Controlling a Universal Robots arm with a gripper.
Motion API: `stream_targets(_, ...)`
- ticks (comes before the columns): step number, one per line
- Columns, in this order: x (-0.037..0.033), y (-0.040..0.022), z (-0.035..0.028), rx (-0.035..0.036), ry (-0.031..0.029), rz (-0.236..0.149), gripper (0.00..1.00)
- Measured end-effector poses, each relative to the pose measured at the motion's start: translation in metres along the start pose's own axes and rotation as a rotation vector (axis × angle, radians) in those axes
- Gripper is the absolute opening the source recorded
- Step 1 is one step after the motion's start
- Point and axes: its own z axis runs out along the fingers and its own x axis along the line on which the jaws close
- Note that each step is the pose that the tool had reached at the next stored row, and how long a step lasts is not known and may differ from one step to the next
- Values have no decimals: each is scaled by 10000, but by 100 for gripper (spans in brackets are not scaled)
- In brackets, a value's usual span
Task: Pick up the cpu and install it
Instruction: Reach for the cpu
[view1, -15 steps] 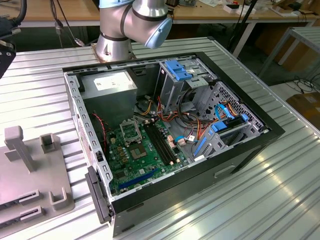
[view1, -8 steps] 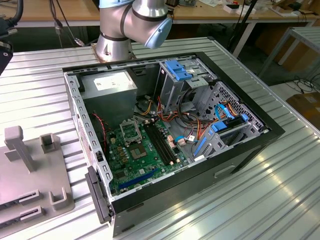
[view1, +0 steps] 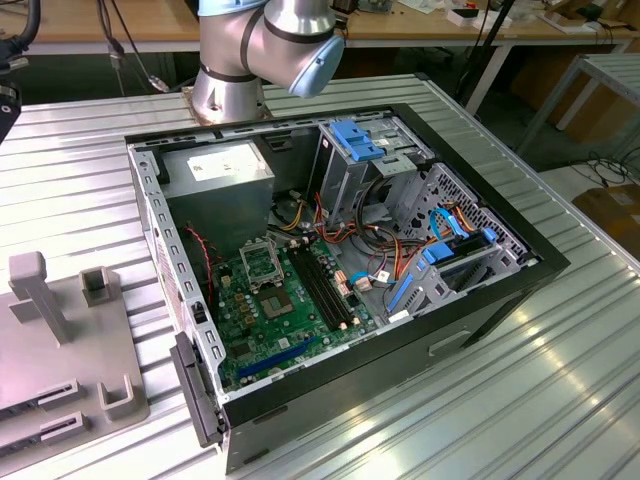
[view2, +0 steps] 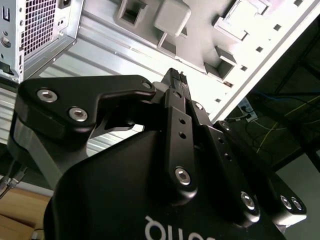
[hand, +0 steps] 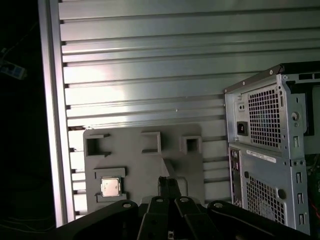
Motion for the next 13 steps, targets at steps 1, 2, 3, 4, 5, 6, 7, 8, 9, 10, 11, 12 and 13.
stream_targets(1,7,0,0,0,0,0,11)
stream_targets(2,11,-1,0,0,-1,0,11)
stream_targets(3,19,-1,0,-1,0,0,11)
stream_targets(4,24,-2,0,-1,0,0,11)
stream_targets(5,29,-2,0,-1,-1,0,11)
stream_targets(6,33,-3,0,-1,-1,0,11)
stream_targets(7,38,-3,0,-1,-1,-1,11)
stream_targets(8,44,-3,0,-1,0,0,11)
stream_targets(9,48,-4,-1,0,0,-1,11)
stream_targets(10,53,-4,-1,0,0,-1,11)
stream_targets(11,58,-4,-1,-1,0,0,11)
stream_targets(12,63,-5,-1,0,0,0,11)
stream_targets(13,68,-5,-1,0,-1,0,11)
